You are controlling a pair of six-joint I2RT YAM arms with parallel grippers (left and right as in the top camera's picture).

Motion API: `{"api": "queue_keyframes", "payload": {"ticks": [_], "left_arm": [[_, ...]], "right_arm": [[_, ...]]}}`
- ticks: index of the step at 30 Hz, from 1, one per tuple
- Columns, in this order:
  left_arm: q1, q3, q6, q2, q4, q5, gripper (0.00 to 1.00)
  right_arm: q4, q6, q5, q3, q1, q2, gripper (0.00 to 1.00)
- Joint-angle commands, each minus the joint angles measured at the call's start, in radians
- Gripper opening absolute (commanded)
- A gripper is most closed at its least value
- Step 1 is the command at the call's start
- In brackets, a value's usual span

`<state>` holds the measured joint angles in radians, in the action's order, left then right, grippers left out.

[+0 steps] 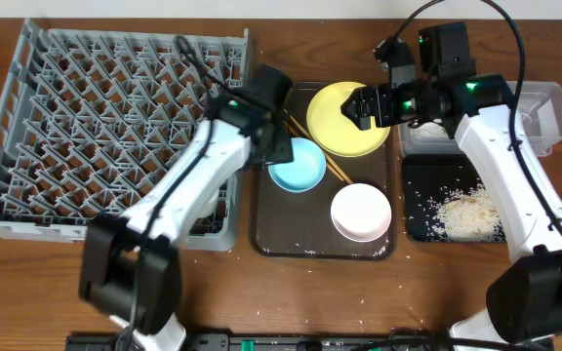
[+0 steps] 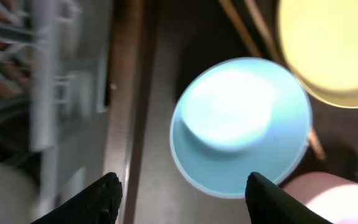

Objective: Sort waste into correct bins and load items into the dishwasher
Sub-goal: 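Reach the left gripper to the light-blue bowl and grasp its rim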

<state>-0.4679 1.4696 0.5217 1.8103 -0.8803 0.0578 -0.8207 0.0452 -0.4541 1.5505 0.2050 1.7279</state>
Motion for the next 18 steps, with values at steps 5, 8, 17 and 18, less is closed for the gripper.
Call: {"api": "queue_keyframes", "payload": {"ticks": [5,8,17,18], "left_arm": [[-0.010,0.007,-0.017,0.086,0.034,0.012,0.65],[-0.010,0.007,-0.016,0.123,0.039,0.013,0.64],[-0.011,0.007,-0.016,0.220,0.062,0.085,0.47],[-0.011,0.007,-0.016,0.224,0.063,0.086,0.46]], "right_arm": [[-0.003,0.010,-0.006,0.005,-0.001,0.002,0.90],[-0.003,0.010,-0.006,0.005,-0.001,0.002,0.90],[0.001,0.010,-0.005,0.005,-0.006,0.002,0.84],[0.004,0.010,-0.006,0.006,-0.010,0.002,0.81]]}}
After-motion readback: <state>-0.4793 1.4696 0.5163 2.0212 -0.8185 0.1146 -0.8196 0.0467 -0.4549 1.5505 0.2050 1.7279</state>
